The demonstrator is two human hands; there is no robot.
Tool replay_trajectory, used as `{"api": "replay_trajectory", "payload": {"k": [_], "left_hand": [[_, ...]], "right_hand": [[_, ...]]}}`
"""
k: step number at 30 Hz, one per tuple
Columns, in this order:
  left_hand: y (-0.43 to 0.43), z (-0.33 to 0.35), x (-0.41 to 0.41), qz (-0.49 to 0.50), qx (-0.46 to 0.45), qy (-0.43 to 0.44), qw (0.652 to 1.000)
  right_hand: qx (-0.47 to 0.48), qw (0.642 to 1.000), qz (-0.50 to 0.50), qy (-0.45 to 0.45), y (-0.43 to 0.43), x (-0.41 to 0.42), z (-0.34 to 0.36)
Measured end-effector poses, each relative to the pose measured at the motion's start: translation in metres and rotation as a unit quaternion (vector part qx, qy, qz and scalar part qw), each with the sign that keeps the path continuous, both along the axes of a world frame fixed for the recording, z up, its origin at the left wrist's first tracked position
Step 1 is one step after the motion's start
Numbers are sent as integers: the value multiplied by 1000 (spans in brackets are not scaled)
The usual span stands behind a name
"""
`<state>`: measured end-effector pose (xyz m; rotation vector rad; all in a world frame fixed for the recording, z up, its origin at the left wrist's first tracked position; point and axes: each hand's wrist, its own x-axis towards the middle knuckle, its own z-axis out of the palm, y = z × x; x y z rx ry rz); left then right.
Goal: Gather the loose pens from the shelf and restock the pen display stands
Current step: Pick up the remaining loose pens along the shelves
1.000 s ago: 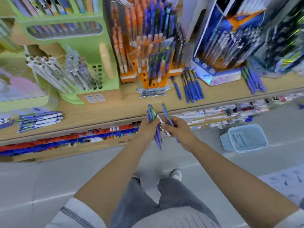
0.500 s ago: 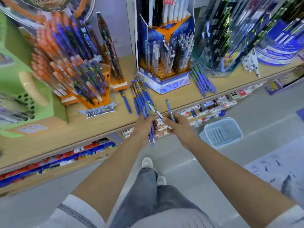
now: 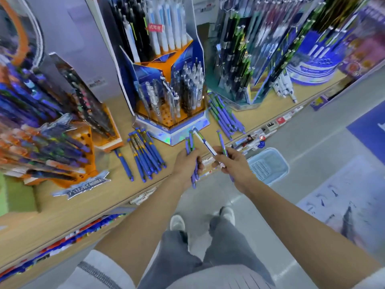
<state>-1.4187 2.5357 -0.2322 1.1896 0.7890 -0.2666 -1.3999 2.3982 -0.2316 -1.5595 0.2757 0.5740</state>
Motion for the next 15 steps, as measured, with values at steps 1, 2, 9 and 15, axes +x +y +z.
{"api": "replay_trajectory", "payload": {"k": [1,2,9,15], "left_hand": [[-7,1,8,-6,-1,-5,1000],[-13,2,18,-7,-3,-10,1000],[-77,1,82,9,39,-35,999],[-108,-4,123,96,84,-9,992]], "right_hand": [[-2,1000,-2,-2,-8,9,0],[-5,1000,-2,-5,-16,20,0],[-25,998,46,-15,-81,94,-5],[-51,993,106,-25,-109,149,3]]}}
